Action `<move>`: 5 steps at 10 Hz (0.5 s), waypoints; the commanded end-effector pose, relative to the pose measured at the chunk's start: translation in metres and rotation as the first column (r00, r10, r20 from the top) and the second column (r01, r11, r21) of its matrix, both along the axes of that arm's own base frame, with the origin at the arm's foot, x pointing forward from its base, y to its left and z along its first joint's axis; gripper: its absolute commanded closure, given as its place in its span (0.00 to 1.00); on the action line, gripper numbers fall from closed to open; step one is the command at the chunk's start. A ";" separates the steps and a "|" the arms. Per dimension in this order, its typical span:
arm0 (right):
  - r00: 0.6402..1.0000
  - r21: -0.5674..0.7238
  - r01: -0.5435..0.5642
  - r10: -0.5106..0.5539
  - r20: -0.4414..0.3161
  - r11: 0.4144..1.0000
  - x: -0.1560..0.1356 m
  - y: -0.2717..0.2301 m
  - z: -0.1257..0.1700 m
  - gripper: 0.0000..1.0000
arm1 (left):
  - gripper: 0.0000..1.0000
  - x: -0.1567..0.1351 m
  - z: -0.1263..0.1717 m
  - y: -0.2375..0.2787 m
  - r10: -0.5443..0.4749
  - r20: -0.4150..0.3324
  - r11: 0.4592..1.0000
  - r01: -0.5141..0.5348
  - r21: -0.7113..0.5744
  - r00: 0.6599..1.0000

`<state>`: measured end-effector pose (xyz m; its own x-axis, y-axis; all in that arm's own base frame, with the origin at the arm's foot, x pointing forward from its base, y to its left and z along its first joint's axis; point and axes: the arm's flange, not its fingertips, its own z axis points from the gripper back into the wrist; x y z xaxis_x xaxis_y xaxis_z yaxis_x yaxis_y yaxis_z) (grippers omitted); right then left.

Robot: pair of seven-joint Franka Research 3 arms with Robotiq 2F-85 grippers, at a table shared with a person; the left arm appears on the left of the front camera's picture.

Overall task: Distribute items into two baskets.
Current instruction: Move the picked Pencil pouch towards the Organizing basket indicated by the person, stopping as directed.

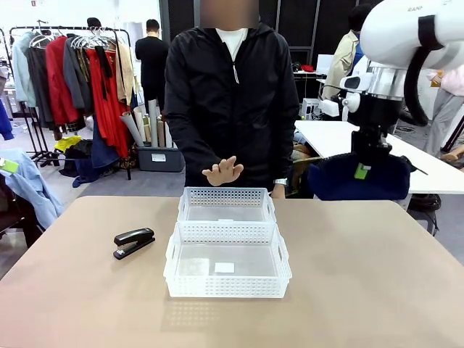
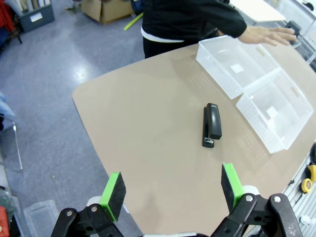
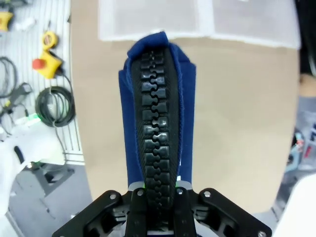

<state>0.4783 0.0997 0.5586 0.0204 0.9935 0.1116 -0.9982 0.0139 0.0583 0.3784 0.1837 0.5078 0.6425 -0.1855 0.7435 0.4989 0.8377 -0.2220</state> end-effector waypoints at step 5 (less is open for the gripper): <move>1.000 0.000 0.000 0.000 0.000 1.000 0.000 0.000 0.000 1.00 | 0.00 0.001 -0.002 0.002 -0.015 0.027 1.000 0.015 -0.015 1.000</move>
<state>0.4756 0.0966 0.5523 -0.0033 0.9921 0.1253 -0.9982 -0.0107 0.0584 0.3783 0.1837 0.5078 0.6424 -0.1855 0.7435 0.4989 0.8377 -0.2220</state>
